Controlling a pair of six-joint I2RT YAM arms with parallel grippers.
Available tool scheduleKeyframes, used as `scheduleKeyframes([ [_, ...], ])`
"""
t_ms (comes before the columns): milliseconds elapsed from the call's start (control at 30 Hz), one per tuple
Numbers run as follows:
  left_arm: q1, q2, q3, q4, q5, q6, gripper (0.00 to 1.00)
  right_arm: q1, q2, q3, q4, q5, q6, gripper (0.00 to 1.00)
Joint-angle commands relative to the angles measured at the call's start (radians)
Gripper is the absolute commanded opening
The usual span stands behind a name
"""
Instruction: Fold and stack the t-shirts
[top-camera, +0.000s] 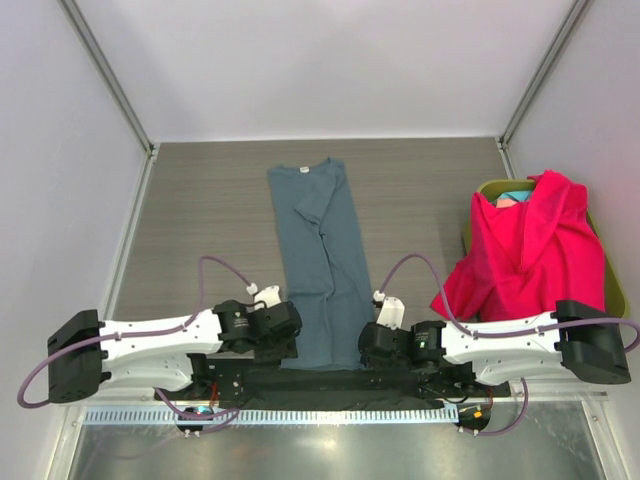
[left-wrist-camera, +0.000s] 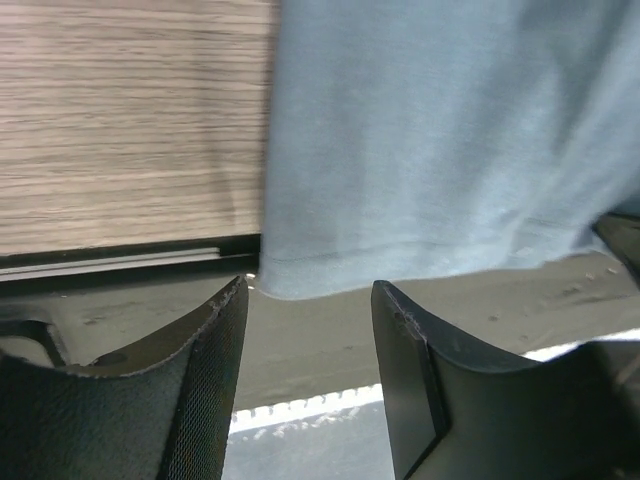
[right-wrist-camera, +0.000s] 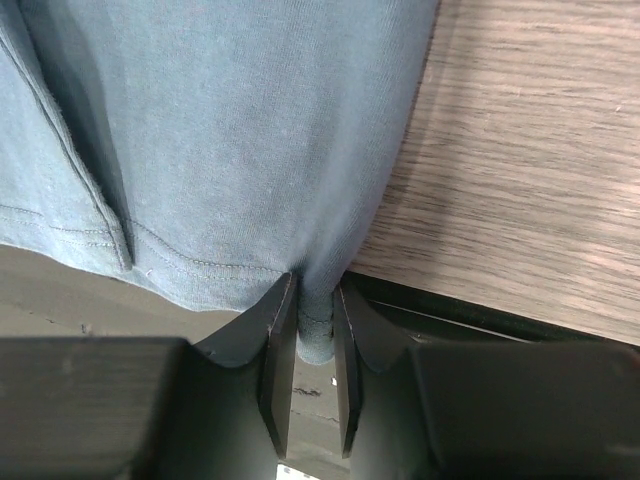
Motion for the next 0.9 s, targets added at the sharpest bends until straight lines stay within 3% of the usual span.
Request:
scheduleKeyframes([
  [0, -0.006, 0.003, -0.046, -0.018, -0.047, -0.031, 0.54, 0.004, -0.002, -0.014, -0.028, -0.014, 0.012, 0.25],
  [167, -0.006, 0.061, -0.125, 0.164, 0.026, -0.056, 0.53, 0.003, 0.010, -0.008, -0.028, -0.020, 0.007, 0.25],
  [333, -0.012, 0.071, -0.142, 0.197, 0.002, -0.076, 0.48, 0.003, 0.007, -0.014, -0.028, -0.023, 0.009, 0.20],
  [433, -0.016, 0.042, -0.140, 0.205, -0.026, -0.081, 0.40, 0.003, -0.002, -0.019, -0.027, -0.020, 0.010, 0.12],
  [500, -0.018, 0.014, -0.135, 0.205, -0.055, -0.081, 0.28, 0.003, -0.005, -0.019, -0.028, -0.020, 0.009, 0.03],
  [533, -0.019, 0.006, -0.129, 0.202, -0.064, -0.081, 0.16, 0.003, -0.008, -0.017, -0.025, -0.022, 0.007, 0.01],
  [600, -0.021, -0.012, -0.119, 0.195, -0.088, -0.082, 0.07, 0.004, -0.013, -0.013, -0.030, -0.022, 0.004, 0.01],
  [667, -0.033, -0.032, -0.083, 0.144, -0.104, -0.091, 0.00, 0.006, -0.031, -0.003, -0.036, -0.025, -0.002, 0.01],
  [867, -0.186, -0.081, 0.103, -0.149, -0.233, -0.209, 0.00, 0.046, -0.074, 0.111, -0.132, 0.001, -0.016, 0.01],
])
